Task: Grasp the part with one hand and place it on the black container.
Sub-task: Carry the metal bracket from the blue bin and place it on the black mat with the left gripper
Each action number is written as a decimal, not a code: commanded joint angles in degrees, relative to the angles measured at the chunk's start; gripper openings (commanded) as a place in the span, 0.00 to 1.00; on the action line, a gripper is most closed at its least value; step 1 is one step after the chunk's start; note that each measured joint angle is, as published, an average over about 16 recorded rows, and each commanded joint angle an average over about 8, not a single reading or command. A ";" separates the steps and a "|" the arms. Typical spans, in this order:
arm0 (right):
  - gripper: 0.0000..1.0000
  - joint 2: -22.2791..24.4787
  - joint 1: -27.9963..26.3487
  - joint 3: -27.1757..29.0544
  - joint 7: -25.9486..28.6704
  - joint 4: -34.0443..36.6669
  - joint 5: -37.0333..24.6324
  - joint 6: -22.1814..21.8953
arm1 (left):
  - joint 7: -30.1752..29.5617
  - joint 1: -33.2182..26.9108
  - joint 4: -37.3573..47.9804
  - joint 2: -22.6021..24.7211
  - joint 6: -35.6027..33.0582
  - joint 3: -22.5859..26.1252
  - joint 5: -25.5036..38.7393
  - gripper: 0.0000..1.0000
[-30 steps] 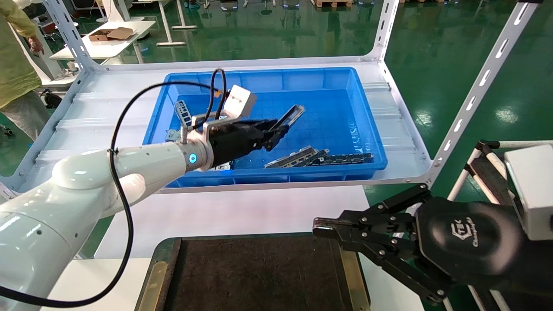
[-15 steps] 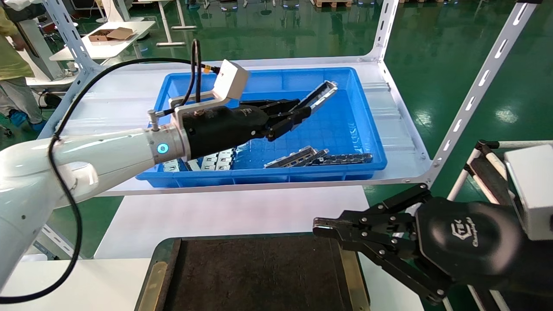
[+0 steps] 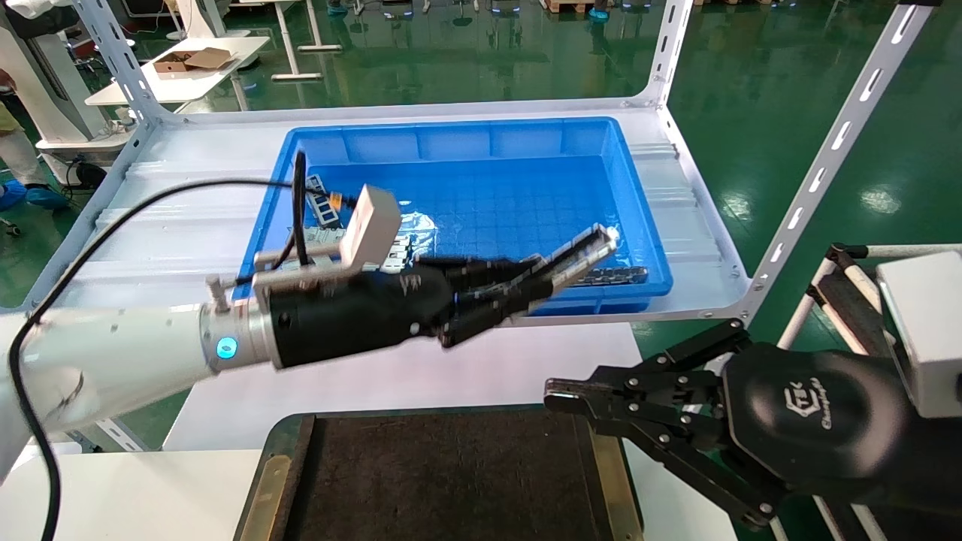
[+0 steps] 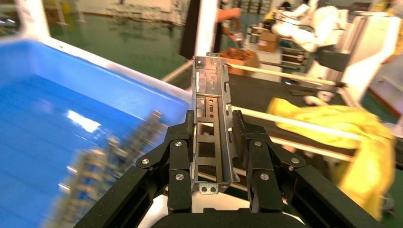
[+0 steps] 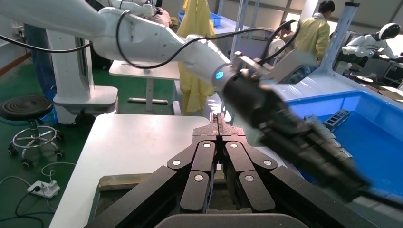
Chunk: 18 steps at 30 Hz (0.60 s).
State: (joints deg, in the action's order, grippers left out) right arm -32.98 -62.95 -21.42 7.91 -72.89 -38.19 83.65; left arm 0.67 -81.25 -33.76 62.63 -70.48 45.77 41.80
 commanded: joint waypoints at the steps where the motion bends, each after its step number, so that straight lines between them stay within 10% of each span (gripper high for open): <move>1: 0.00 0.00 0.00 0.00 0.00 0.00 0.00 0.00 | -0.99 2.13 -3.17 -1.50 -0.77 -0.01 -0.53 0.00; 18: 0.00 0.00 0.00 -0.01 -0.01 0.00 0.01 0.00 | -15.06 28.09 -35.17 -10.02 31.14 3.64 1.33 0.00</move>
State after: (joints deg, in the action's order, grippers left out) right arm -32.98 -62.96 -21.43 7.90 -72.89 -38.18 83.64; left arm -14.21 -53.85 -68.03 53.25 -39.42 49.72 43.44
